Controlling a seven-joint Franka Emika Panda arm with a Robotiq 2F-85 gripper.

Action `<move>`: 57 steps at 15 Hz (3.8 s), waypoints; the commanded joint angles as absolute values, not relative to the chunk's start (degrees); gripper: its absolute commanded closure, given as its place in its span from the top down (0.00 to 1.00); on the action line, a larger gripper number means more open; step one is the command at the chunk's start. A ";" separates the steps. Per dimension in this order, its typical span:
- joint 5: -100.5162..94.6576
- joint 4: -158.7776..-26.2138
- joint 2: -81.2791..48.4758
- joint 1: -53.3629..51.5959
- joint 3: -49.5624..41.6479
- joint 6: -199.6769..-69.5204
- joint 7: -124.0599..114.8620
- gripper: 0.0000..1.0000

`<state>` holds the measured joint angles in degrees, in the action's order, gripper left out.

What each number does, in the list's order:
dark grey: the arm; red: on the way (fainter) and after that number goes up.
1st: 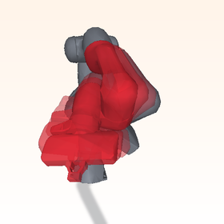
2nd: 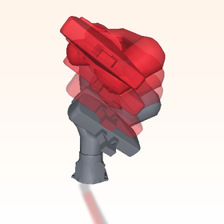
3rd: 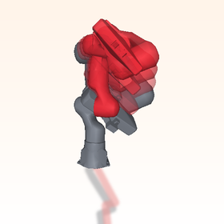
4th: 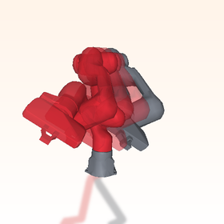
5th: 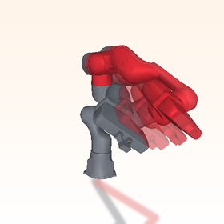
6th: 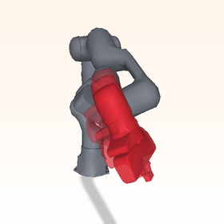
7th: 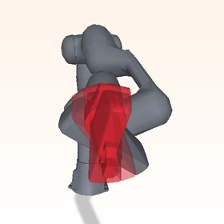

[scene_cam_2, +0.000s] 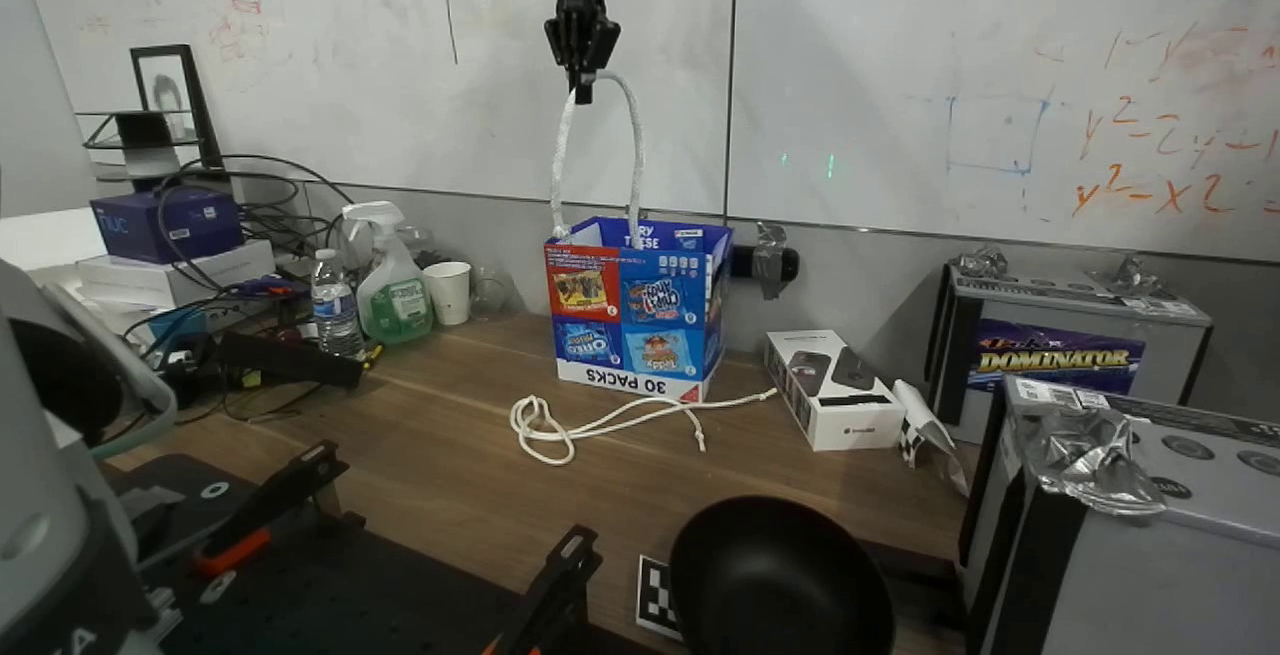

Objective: Pick up the ropes from the table and put them in the box

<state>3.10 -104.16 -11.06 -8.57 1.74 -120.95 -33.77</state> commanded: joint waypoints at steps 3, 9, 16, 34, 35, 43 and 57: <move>3.98 -98.58 -14.22 -7.61 1.35 -121.88 -40.97 0.05; 2.42 -95.46 -19.74 -8.11 0.67 -125.40 -47.83 0.05; 3.62 -92.69 -27.13 -7.96 0.14 -126.16 -49.25 0.05; 4.27 -109.51 -14.83 -8.67 2.14 -118.80 -44.21 1.00; 4.44 -112.00 -13.05 -8.73 2.56 -119.61 -43.48 1.00; 4.44 -128.82 -9.48 -10.27 5.91 -136.98 -39.25 1.00; 21.77 -126.24 -29.20 -11.84 6.78 -148.97 -48.76 1.00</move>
<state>18.54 -129.17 -25.77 -11.23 7.19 -148.03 -45.27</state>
